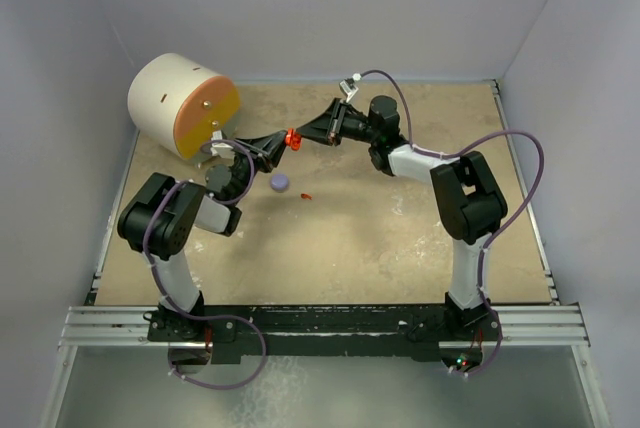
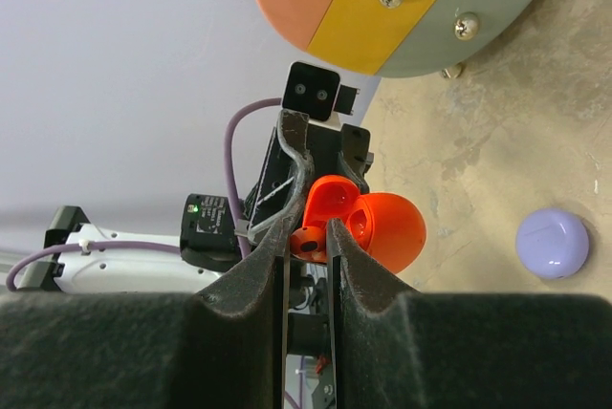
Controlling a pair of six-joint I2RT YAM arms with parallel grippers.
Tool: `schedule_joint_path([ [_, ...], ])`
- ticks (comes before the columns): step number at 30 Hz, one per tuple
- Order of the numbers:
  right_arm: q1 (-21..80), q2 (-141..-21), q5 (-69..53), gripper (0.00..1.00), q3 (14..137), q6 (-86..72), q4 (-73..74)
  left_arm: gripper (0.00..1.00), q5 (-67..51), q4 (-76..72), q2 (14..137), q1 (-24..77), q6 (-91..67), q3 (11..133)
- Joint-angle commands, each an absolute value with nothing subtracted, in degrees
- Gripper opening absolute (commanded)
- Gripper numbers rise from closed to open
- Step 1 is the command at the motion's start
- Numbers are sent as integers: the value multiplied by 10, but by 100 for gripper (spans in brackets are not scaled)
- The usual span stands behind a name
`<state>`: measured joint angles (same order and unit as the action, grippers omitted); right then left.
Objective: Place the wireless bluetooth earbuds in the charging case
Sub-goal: Place the earbud in the charging case.
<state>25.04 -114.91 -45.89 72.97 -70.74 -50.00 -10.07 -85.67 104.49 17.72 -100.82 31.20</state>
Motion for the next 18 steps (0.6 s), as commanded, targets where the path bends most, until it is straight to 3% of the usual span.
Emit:
schedule_joint_path([
  [1, 243, -1140, -445, 17, 754, -681, -476, 0, -92, -986, 1046, 179, -1034, 337],
  [18, 235, -1138, -447, 24, 758, -681, -468, 0, -97, -986, 1044, 179, -1033, 357],
])
